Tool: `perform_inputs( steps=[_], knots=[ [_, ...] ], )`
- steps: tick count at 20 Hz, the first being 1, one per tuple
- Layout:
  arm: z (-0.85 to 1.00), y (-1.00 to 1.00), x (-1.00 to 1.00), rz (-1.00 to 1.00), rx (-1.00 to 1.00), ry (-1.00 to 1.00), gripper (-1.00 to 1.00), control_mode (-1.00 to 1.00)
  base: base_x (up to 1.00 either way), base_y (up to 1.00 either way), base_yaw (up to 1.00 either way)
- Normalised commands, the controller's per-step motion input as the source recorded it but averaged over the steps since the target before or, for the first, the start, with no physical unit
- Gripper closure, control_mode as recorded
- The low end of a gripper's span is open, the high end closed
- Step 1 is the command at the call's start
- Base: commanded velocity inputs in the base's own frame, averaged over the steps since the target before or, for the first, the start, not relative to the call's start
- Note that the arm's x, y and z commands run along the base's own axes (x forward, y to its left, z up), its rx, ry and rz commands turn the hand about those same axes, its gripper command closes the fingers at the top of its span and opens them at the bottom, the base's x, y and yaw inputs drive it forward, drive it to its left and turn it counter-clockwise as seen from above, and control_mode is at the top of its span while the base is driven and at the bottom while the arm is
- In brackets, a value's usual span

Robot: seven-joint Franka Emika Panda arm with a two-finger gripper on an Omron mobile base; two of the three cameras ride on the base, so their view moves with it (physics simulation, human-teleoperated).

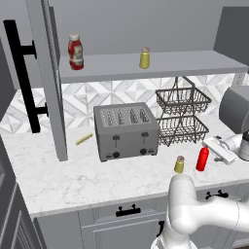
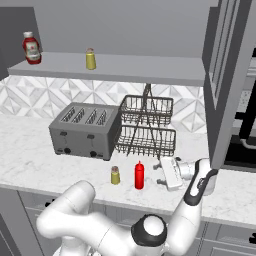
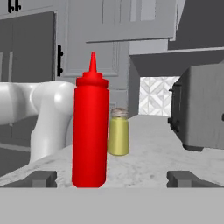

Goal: Put the shaker and condiment bottle from the counter next to their counterparts in the cabinet.

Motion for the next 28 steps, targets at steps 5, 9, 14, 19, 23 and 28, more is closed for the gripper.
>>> perform_inputs(
  steps=[5, 9, 14, 19, 23, 28],
  knots=[
    [-0.15, 0.16, 0.0, 0.0, 0.0, 0.0, -1.0, -1.0, 0.0, 0.0, 0.0],
    [-0.1, 0.2, 0.0, 0.0, 0.0, 0.0, -1.0, -1.0, 0.0, 0.0, 0.0],
    [-0.05, 0.23, 0.0, 0.0, 0.0, 0.0, -1.0, -1.0, 0.0, 0.0, 0.0],
    [0.0, 0.15, 0.0, 0.0, 0.0, 0.0, -1.0, -1.0, 0.0, 0.0, 0.0],
    [0.0, 0.09, 0.0, 0.0, 0.0, 0.0, -1.0, -1.0, 0.0, 0.0, 0.0],
    [0.0, 0.05, 0.0, -0.01, 0.0, 0.0, -1.0, -1.0, 0.0, 0.0, 0.0]
  ],
)
